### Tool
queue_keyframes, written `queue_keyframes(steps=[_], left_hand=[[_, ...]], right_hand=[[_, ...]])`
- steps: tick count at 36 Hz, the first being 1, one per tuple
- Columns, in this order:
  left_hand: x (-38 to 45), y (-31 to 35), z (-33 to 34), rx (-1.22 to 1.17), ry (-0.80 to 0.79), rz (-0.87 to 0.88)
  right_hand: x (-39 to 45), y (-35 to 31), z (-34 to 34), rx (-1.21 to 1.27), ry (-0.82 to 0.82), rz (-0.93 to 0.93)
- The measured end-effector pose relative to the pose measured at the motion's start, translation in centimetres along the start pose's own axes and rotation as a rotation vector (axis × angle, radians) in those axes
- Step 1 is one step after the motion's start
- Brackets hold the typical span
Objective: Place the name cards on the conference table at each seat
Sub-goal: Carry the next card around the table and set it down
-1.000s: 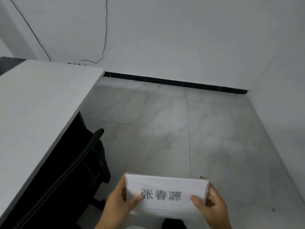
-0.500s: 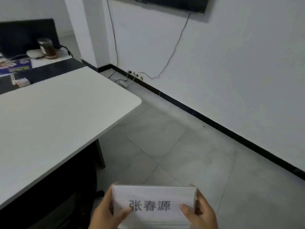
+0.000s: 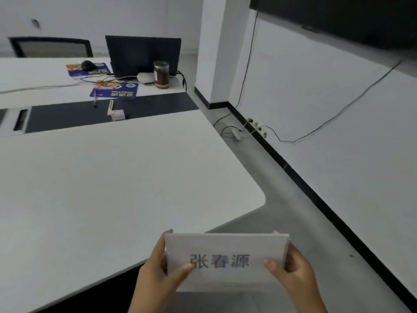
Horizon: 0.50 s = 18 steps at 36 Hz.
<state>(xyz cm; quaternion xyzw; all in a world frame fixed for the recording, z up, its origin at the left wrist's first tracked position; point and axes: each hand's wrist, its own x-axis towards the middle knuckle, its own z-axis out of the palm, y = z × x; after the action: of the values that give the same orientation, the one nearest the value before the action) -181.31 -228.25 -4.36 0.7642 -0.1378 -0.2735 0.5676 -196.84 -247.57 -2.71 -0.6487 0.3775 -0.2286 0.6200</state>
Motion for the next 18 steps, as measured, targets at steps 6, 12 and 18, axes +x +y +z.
queue_keyframes(steps=[6, 12, 18], left_hand=[[5.3, 0.7, -2.0, -0.007, 0.147, -0.016], [10.7, 1.0, -3.4, 0.006, 0.338, -0.05], [15.6, 2.0, -3.9, 0.001, 0.422, -0.137]], right_hand=[[9.2, -1.7, 4.1, -0.05, -0.202, -0.004], [17.9, -1.1, 9.3, -0.15, -0.406, -0.072], [25.9, -1.1, 13.1, -0.193, -0.594, -0.048]])
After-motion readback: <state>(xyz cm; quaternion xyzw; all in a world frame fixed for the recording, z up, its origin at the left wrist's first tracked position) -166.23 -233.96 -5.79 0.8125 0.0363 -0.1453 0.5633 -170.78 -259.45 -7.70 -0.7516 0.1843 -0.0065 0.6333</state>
